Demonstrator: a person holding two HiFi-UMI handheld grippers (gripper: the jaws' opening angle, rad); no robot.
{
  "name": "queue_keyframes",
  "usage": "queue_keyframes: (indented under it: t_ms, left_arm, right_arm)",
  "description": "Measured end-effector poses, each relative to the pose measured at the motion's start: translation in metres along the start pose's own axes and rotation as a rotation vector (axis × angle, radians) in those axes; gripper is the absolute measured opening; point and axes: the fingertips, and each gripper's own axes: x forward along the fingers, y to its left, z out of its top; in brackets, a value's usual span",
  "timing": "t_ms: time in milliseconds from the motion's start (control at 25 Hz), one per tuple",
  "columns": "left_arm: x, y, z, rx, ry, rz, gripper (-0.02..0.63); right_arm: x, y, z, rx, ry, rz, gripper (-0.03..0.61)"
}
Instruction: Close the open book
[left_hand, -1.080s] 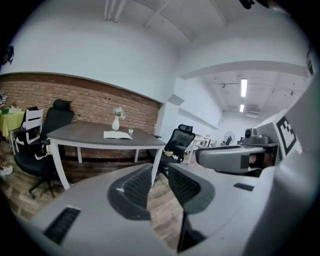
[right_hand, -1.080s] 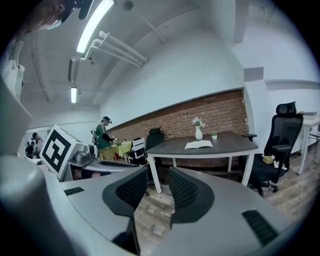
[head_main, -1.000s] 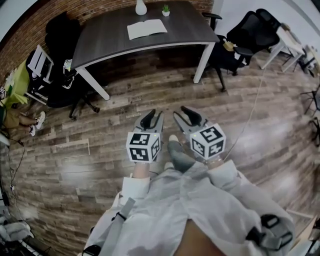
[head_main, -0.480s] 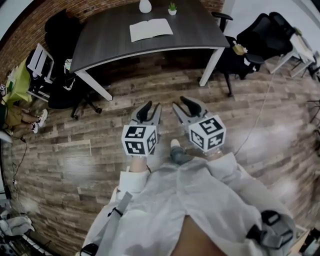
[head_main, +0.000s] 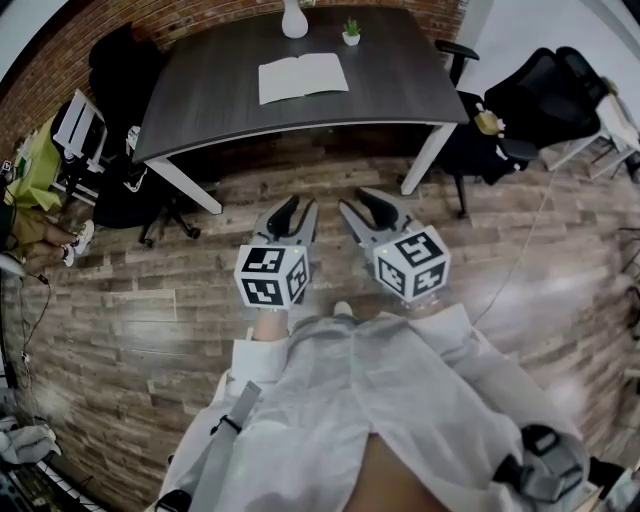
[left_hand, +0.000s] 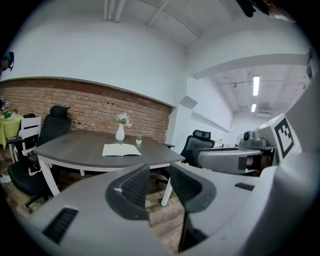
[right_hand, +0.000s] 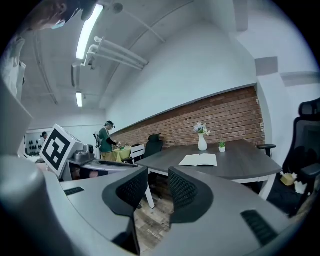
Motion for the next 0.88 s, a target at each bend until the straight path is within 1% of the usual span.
queue_keyframes:
  t_ms: [160,440,640,880]
  left_arm:
    - [0.019,0.002,0.001,-0.001,0.024,0.005,0.107]
    - [0.040,0.025,-0.008,-0.027,0.059,0.011,0.107]
    - [0.069,0.046,-0.004,-0.021,0.075,-0.018,0.107]
    - [0.119,0.087,0.015,-0.009,0.093,-0.061,0.107]
  right_arm:
    - [0.011,-0.020,0.001,0.021,0.010,0.004,0.110]
    - [0.036,-0.033,-0.013,0.045,0.039,0.007,0.110]
    - [0.061,-0.054,-0.012,0.052,0.042,-0.033,0.110]
    - [0.116,-0.089,0.003,0.057,0.048,-0.071,0.110]
